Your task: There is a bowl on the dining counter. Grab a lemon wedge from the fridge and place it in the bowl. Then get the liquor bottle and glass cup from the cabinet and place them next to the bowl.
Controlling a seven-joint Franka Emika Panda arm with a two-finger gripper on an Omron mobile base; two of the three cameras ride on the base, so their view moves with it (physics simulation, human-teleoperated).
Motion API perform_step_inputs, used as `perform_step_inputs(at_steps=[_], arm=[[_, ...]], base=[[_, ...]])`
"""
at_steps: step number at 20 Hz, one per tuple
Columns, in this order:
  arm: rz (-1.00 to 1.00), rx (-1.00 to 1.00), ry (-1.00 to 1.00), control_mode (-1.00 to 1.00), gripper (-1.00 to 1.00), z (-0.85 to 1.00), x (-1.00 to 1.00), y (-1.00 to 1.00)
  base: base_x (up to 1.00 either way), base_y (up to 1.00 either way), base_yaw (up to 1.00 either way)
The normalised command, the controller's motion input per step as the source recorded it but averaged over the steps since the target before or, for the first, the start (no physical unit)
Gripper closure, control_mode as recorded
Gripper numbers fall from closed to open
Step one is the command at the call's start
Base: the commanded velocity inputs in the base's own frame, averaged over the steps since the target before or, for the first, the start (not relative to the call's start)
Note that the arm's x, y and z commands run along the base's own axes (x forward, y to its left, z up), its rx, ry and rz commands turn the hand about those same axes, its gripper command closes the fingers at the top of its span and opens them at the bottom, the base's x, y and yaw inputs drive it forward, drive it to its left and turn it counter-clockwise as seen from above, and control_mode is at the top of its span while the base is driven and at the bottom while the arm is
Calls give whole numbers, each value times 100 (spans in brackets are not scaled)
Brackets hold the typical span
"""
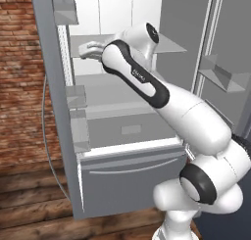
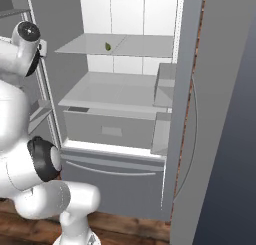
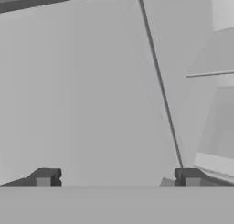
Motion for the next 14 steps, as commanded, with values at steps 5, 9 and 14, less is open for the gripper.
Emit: perform_step_inputs(at_steps=[5, 9, 14], arm=[[-24, -22, -23, -100, -100, 28, -40, -100], [-29, -21, -15, -100, -100, 13, -30, -100], [-32, -18, -5, -100, -100, 2, -41, -98]], base=[[0, 0, 0], [0, 0, 0], [0, 0, 0]])
